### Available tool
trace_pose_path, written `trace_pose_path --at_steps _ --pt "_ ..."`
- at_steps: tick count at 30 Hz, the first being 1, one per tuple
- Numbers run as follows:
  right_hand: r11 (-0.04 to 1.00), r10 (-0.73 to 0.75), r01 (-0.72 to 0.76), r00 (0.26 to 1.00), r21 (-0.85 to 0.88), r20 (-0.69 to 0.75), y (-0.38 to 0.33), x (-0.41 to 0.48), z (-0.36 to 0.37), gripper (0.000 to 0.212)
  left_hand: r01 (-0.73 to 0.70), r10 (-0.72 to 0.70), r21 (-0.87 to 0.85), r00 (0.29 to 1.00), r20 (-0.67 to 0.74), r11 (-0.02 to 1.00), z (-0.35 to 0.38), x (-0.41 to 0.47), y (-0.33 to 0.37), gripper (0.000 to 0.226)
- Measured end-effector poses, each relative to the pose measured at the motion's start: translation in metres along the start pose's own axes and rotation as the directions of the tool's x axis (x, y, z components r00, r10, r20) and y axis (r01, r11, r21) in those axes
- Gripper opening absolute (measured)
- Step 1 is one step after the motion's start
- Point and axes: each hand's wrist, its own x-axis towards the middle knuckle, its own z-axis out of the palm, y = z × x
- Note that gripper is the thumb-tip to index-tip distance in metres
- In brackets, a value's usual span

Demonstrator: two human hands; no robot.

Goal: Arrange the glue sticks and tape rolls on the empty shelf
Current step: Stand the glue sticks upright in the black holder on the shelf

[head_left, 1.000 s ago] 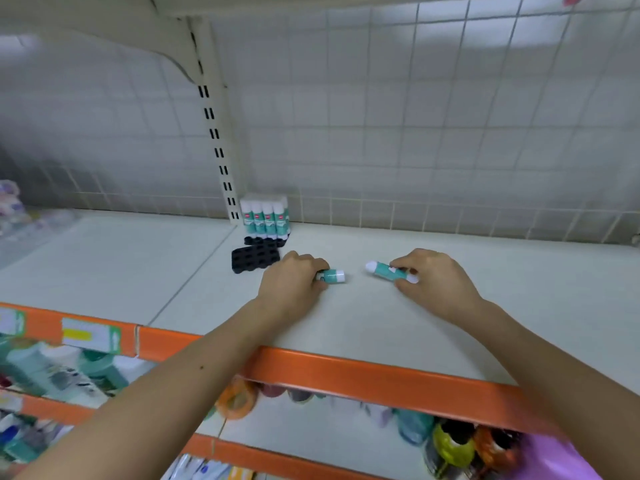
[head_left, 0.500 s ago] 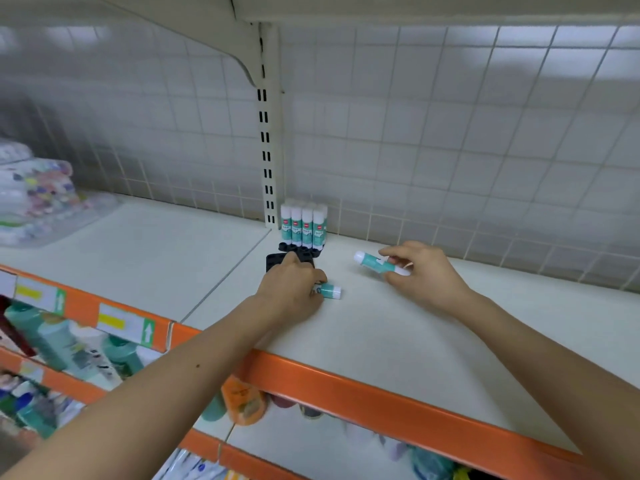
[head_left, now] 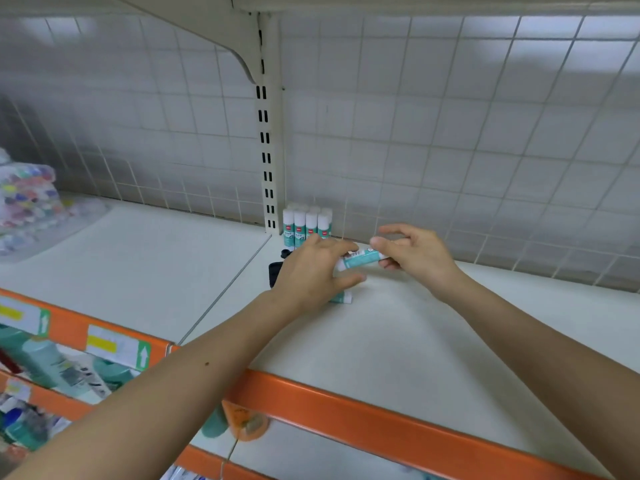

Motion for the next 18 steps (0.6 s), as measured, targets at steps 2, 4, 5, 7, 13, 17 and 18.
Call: trace_pose_path --at_steps 2,4,5,7,13,17,18 --pt "1.0 0.004 -0.003 0.999 0.031 -0.033 -0.006 0.005 0.008 0.018 -0.03 0.029 -0.052 0.999 -0.014 0.998 0.0 0.004 -0.006 0.036" --pt "0.999 -0.006 0.008 0.999 0.039 -0.042 -0.011 0.008 0.015 0.015 -0.017 0.014 -0.149 1.0 -0.023 0.989 -0.001 0.009 -0.013 0.026" --pt "0.999 -0.012 0.014 0.999 0.052 -0.045 -0.012 0.009 0.018 0.014 0.017 -0.02 -0.221 1.0 -0.013 0.975 -0.002 0.011 -0.017 0.024" --pt "0.995 -0.013 0.019 0.998 0.094 -0.065 -0.016 0.013 0.022 0.008 0.113 -0.102 -0.375 0.994 0.049 0.92 -0.003 0.014 -0.026 0.023" --pt "0.999 -0.003 0.008 0.994 0.041 -0.108 -0.023 0.023 0.036 0.017 0.248 -0.125 -0.573 0.961 0.246 0.781 -0.003 0.024 -0.055 0.016" --pt "1.0 0.008 -0.008 0.995 0.004 -0.097 -0.026 0.031 0.046 0.014 0.243 -0.043 -0.618 0.946 0.321 0.748 -0.004 0.027 -0.067 0.019" --pt "1.0 0.009 -0.008 0.995 0.008 -0.097 -0.028 0.032 0.049 0.011 0.248 -0.032 -0.622 0.941 0.337 0.743 -0.005 0.027 -0.07 0.02"
